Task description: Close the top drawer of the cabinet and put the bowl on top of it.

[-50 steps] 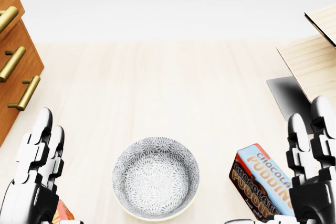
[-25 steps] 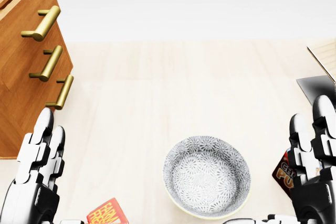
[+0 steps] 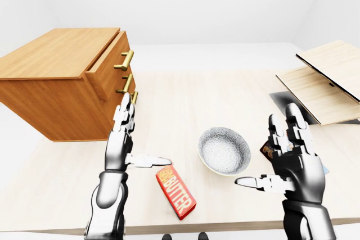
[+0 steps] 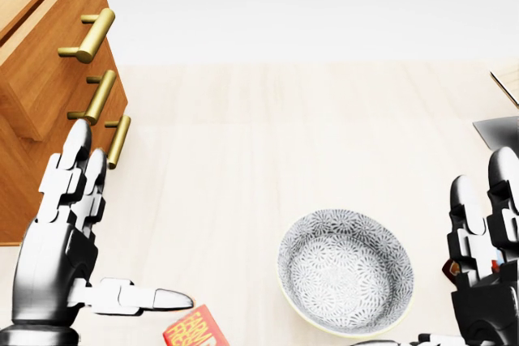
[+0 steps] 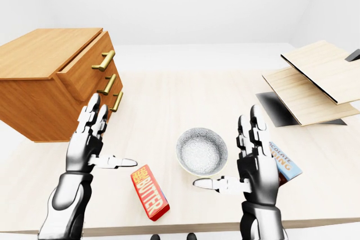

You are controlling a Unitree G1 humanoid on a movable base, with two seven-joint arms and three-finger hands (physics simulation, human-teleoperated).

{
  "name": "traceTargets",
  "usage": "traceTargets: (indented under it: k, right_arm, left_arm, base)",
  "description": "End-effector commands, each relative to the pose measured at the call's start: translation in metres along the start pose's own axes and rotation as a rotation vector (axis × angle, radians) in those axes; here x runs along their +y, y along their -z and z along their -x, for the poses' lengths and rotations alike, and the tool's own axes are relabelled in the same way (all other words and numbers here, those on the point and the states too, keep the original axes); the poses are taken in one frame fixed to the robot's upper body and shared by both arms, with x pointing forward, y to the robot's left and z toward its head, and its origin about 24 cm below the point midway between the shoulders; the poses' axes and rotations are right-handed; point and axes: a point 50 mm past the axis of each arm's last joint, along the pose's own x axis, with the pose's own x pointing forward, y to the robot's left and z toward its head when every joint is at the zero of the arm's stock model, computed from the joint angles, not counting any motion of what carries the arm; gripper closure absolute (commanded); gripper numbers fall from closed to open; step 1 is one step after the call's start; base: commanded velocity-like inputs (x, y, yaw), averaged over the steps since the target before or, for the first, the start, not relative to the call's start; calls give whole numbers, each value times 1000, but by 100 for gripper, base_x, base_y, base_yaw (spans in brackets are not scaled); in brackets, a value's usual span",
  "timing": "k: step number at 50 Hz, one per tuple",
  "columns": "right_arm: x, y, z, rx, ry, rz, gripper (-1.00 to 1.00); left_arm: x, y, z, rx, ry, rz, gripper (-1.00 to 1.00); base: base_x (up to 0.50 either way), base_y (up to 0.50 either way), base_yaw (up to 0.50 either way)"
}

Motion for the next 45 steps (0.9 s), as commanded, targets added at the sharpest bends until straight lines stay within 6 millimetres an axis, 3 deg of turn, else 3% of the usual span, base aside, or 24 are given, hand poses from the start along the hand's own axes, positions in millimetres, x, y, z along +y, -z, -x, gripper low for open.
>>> traceTargets:
  k: [1, 19, 45]
  right_arm:
    - [-2, -3, 1, -11, -1, -8, -100]
    - [-4, -5, 1, -16, 2, -18, -100]
    - [-4, -6, 1, -17, 3, -20, -100]
  left_arm:
    - [21, -56, -93, -278, -39, -38, -100]
    - [22, -56, -108, -264, -35, -25, -100]
    - [21, -31, -131, -131, -15, -31, -100]
  base:
    - [0, 0, 0]
    - [0, 0, 0]
    - [0, 0, 0]
